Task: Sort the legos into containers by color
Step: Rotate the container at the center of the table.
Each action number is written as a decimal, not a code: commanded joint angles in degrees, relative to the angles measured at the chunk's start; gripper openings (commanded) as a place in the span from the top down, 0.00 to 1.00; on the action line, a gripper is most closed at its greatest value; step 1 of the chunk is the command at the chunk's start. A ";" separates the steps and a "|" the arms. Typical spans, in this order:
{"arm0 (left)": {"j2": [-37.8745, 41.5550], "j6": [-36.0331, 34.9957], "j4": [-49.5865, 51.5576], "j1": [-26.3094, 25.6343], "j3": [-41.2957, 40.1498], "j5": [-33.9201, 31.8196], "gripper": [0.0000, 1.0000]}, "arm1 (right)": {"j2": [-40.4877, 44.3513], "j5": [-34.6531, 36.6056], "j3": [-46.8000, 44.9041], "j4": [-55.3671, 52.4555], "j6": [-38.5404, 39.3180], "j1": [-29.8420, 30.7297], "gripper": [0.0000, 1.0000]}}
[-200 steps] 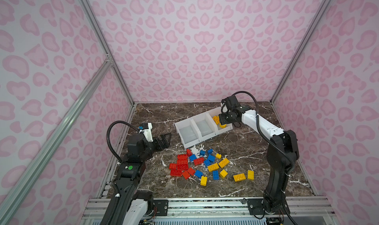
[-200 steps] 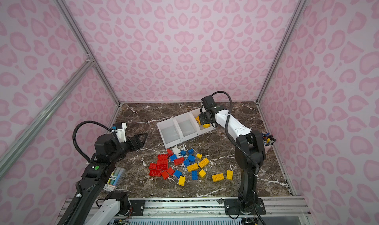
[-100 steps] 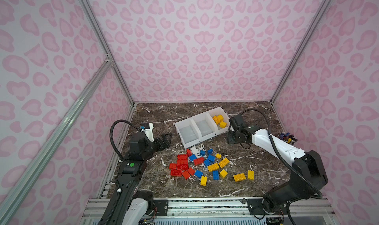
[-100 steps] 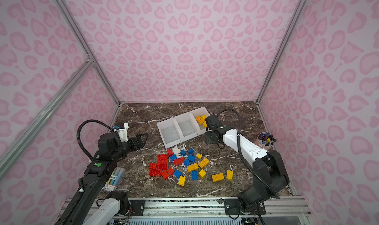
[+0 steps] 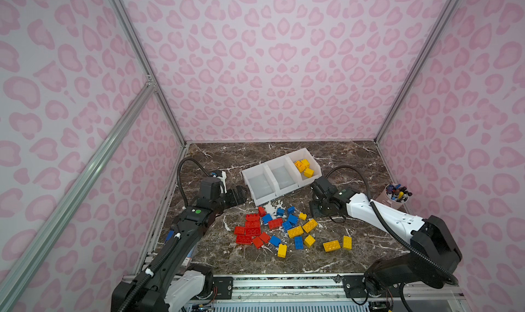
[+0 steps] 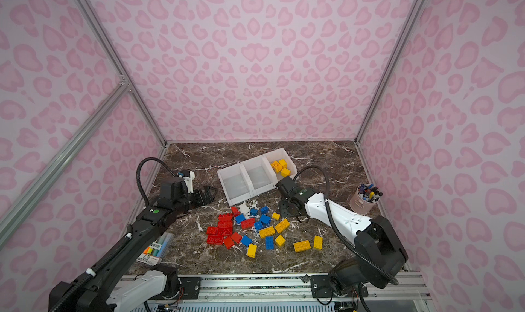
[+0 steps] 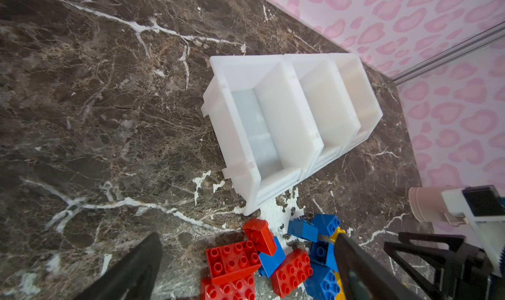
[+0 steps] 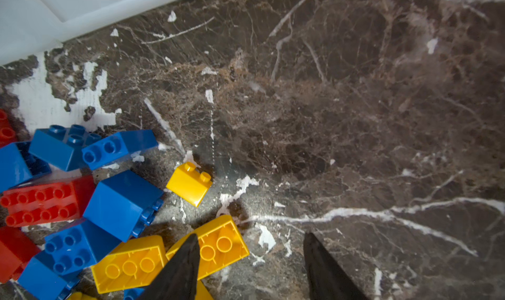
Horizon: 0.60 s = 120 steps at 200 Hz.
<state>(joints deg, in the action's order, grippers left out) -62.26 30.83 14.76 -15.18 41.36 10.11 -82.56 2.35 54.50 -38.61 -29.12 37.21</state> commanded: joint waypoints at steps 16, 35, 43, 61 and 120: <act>-11.20 -0.21 -2.19 -2.77 7.12 -5.13 0.04 | 1.35 -0.41 -2.58 1.81 -5.43 1.54 0.37; -18.11 -0.25 -1.12 -4.00 11.48 -6.78 0.09 | 1.86 -0.10 -3.45 1.61 -7.21 2.31 0.37; -20.39 -0.24 -0.54 -4.37 13.25 -7.16 0.11 | 2.21 0.34 -3.89 1.67 -8.42 2.92 0.37; -24.16 -0.24 -0.11 -5.44 15.99 -8.83 0.13 | 2.76 1.28 -5.04 2.28 -11.94 3.92 0.37; -30.99 -1.03 0.68 -7.56 19.18 -12.85 0.21 | 0.83 2.50 -7.52 7.26 -20.96 5.76 0.36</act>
<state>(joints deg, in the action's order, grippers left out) -91.57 30.30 14.76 -22.37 59.29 -0.01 -80.42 3.44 47.66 -33.91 -44.86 42.44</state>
